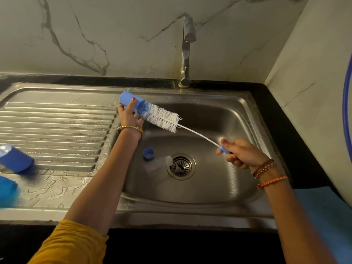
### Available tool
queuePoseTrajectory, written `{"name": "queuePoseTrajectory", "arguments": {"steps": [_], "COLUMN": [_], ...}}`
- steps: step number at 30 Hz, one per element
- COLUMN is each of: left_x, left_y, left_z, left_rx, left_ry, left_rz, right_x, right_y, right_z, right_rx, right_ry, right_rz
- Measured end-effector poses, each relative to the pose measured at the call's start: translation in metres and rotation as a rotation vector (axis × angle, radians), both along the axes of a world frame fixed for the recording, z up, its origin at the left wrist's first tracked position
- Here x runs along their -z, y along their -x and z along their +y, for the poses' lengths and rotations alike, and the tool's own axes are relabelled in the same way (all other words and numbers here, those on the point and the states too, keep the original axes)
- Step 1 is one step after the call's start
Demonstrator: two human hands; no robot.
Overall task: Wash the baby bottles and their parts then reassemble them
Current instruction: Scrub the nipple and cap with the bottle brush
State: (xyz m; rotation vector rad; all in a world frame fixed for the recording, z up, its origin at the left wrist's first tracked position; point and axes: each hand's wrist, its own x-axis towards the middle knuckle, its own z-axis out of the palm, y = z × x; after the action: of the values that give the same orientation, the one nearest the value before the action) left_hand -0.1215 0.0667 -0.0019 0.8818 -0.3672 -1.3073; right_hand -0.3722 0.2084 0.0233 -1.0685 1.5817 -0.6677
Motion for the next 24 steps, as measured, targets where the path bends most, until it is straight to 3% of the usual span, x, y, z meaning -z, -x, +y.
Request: {"name": "queuePoseTrajectory", "arguments": {"steps": [3, 6, 7, 9, 10, 14, 16, 18, 20, 24], "left_x": [-0.002, -0.005, -0.005, -0.004, -0.002, -0.003, -0.007, -0.011, -0.014, -0.017], "left_y": [0.000, 0.004, 0.006, 0.010, 0.011, 0.015, 0.018, 0.022, 0.025, 0.031], "left_z": [0.002, 0.002, 0.005, 0.008, 0.009, 0.012, 0.012, 0.012, 0.008, 0.004], "left_rx": [-0.040, -0.039, -0.015, 0.030, 0.049, 0.115, 0.140, 0.120, 0.053, 0.005], "left_ry": [-0.025, -0.034, -0.036, -0.040, -0.032, 0.074, 0.115, 0.114, 0.073, -0.005], "left_rz": [-0.014, -0.010, 0.002, 0.028, 0.043, 0.066, -0.003, -0.025, -0.015, -0.058], "right_x": [0.004, 0.019, 0.021, 0.019, 0.018, 0.011, 0.018, 0.023, 0.021, 0.019], "right_y": [0.003, 0.006, 0.004, -0.002, -0.005, -0.004, 0.004, 0.009, 0.007, 0.005], "right_z": [0.003, 0.005, 0.007, 0.009, 0.010, 0.020, 0.026, 0.030, 0.032, 0.041], "right_rx": [0.005, 0.139, 0.207, 0.307, 0.316, 0.082, 0.055, 0.066, 0.068, 0.186], "right_ry": [0.363, 0.746, 0.813, 0.778, 0.662, -0.144, -0.236, -0.104, 0.154, 0.646], "right_rz": [0.288, 0.890, 0.996, 0.985, 0.886, 0.031, -0.115, -0.037, 0.152, 0.797]}}
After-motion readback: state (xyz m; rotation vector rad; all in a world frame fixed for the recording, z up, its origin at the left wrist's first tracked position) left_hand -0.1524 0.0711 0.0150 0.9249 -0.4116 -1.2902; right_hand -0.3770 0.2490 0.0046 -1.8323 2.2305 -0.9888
